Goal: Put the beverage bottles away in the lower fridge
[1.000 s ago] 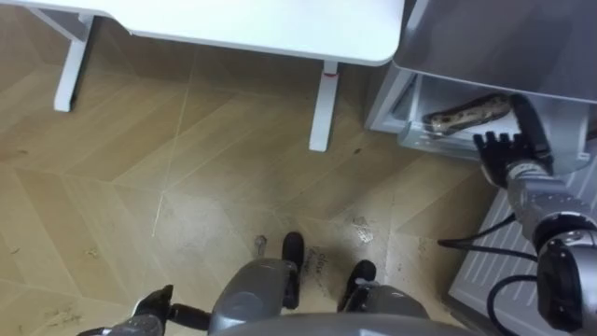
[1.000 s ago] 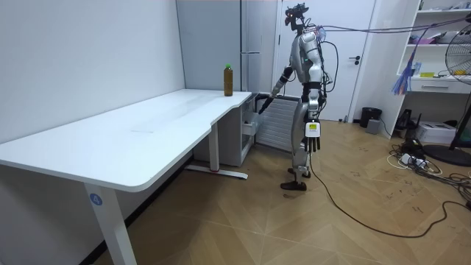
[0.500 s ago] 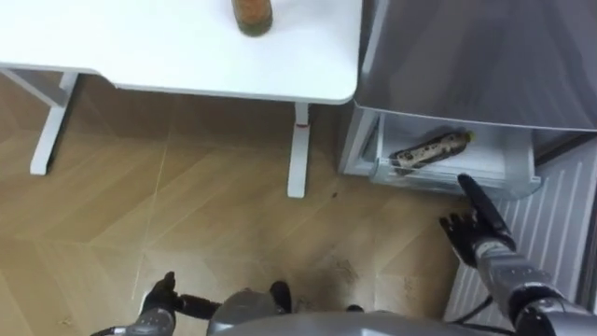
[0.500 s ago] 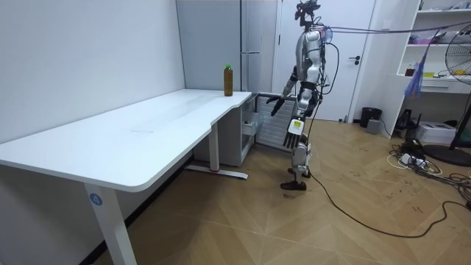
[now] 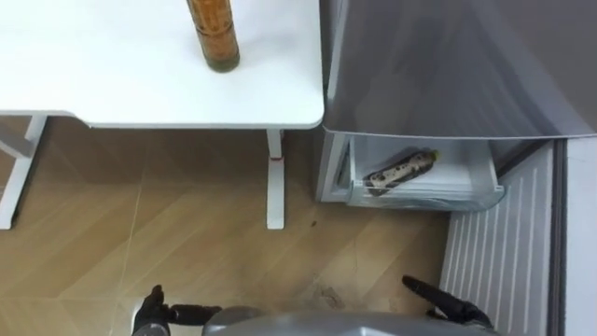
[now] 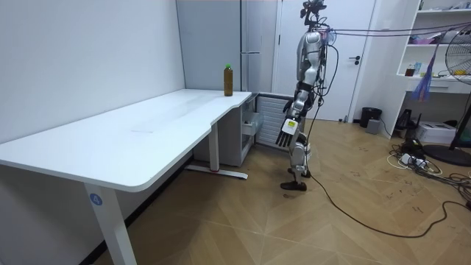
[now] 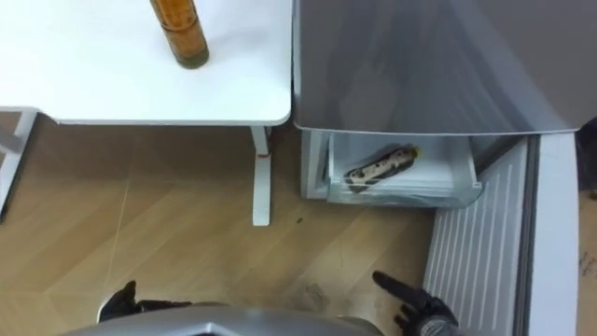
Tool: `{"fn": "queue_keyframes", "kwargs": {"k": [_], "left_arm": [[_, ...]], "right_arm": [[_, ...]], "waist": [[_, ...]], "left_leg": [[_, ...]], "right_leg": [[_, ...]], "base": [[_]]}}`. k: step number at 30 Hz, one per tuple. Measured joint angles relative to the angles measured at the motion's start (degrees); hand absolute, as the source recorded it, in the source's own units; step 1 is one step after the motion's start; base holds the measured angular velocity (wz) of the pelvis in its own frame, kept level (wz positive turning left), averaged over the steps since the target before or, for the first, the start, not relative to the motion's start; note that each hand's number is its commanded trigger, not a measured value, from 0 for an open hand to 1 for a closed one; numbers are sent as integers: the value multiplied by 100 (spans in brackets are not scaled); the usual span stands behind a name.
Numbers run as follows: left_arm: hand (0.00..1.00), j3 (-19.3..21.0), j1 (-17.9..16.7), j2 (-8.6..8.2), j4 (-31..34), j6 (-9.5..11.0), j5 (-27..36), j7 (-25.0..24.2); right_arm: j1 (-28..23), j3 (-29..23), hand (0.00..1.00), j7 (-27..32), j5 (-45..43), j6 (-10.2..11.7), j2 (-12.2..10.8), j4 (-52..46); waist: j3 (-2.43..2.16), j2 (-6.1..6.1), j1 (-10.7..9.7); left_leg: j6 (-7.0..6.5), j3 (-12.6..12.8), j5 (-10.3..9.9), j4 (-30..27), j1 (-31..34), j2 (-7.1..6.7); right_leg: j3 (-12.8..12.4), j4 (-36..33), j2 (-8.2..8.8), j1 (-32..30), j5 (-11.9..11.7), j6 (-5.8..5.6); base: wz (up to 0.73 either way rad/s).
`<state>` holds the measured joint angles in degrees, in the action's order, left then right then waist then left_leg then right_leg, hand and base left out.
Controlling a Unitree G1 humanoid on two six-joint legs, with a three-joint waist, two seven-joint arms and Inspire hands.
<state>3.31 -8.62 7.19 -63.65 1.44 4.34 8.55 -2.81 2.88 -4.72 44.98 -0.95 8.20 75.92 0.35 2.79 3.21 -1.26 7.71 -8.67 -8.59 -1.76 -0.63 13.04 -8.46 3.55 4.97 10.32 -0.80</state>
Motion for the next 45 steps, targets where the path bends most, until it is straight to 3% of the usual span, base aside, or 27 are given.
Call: {"fn": "queue_keyframes", "kwargs": {"k": [7,16,25,37,39,45], "left_arm": [[0,-12,-83,-1,29,-33,-3,-83],[0,-21,-122,-12,73,-169,-4,-203],[0,-13,-85,15,58,-248,-6,-297],[0,126,-103,30,49,-259,92,-121],[0,236,-109,24,51,-269,289,-39],[0,1107,-135,28,101,-270,1020,509]], "right_arm": [[-57,24,0,25,-738,-39,-5,-96],[-111,22,0,2,-1422,-46,-4,-84],[64,60,0,23,-2253,-133,11,-39],[58,90,0,-38,-2280,-163,5,22],[76,89,0,-38,-2285,-164,4,3],[-68,-6,0,-129,-2275,-165,7,-35]], "waist": [[18,-102,-150],[-11,-228,-291],[6,-143,-287],[5,-54,-259],[10,-51,-258],[0,-65,-110]], "left_leg": [[-6,3,-32,1,-2,-6],[-6,7,-42,6,0,-11],[-5,-24,-43,2,13,-15],[-6,-30,-46,-2,-35,-12],[-5,-33,-65,-3,-71,-12],[-3,-43,-109,-16,-133,-10]], "right_leg": [[-60,-3,-1,-9,6,-12],[-162,46,-16,-5,7,-14],[-192,69,-24,-15,8,-15],[-208,52,-26,23,8,-14],[-204,65,-28,70,8,-14],[-223,70,-36,114,14,-20]], "base": [[-1],[-1],[0],[0],[0],[-3]]}}
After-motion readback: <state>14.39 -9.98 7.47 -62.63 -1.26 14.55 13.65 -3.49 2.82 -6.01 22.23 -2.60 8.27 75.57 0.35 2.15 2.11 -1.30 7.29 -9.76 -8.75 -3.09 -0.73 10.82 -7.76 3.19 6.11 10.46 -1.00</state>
